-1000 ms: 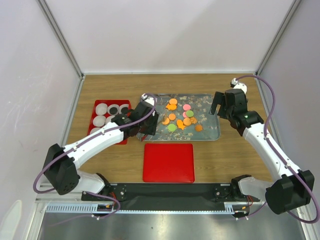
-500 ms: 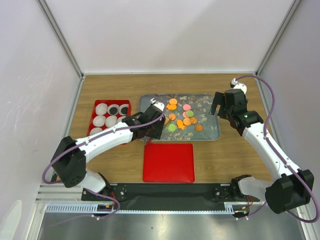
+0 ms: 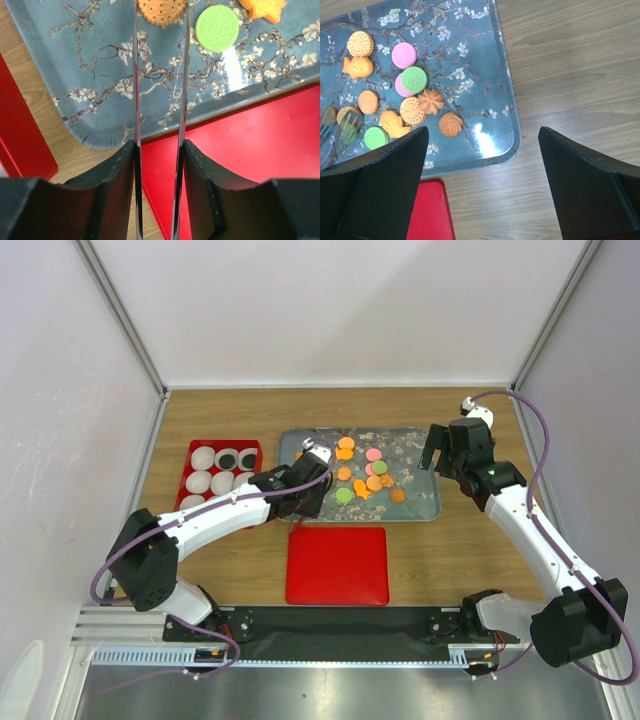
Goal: Pack the cookies
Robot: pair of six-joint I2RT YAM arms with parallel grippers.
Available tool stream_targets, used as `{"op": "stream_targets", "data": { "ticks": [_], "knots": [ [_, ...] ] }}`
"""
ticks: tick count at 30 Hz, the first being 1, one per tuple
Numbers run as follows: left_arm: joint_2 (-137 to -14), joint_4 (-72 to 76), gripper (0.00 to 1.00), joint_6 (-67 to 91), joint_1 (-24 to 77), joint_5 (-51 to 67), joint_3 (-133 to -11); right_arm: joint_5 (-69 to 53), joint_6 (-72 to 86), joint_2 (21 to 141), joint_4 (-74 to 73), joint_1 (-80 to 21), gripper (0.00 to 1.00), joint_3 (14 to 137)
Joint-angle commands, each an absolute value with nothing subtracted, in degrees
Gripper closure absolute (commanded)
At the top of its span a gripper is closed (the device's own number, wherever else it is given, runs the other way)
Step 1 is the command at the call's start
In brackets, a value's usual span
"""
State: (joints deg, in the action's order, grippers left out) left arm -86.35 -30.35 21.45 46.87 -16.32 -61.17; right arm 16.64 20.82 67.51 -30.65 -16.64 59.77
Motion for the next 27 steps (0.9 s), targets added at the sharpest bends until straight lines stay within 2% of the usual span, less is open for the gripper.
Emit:
{"op": "stream_targets", "data": {
  "ticks": [1, 9, 15, 22, 27],
  "knots": [
    [-86.2, -29.0, 0.56, 20.9, 47.3, -18.1, -62.5, 16.9, 19.9, 67.3, -30.7, -16.4, 0.02, 60.5],
    [-80.4, -32.7, 0.58, 19.0, 44.9, -20.3, -65.7, 17.0, 19.8, 66.7, -30.9, -16.4, 0.02, 60.5],
    [-72.1, -34.6, 0.58, 17.9, 38.2, -19.7, -66.0, 17.1, 19.7, 66.4, -30.8, -16.4, 0.02, 60.5],
    [-65.0, -35.4, 0.57, 17.4, 23.1, -20.0, -62.2, 16.6, 19.8, 66.5, -30.4, -16.4, 0.02, 60.3],
    [-64.6, -33.8, 0.57, 16.9, 12.9, -16.8, -59.2, 15.7, 19.7, 67.0, -30.2, -16.3, 0.02, 60.4]
  ]
}}
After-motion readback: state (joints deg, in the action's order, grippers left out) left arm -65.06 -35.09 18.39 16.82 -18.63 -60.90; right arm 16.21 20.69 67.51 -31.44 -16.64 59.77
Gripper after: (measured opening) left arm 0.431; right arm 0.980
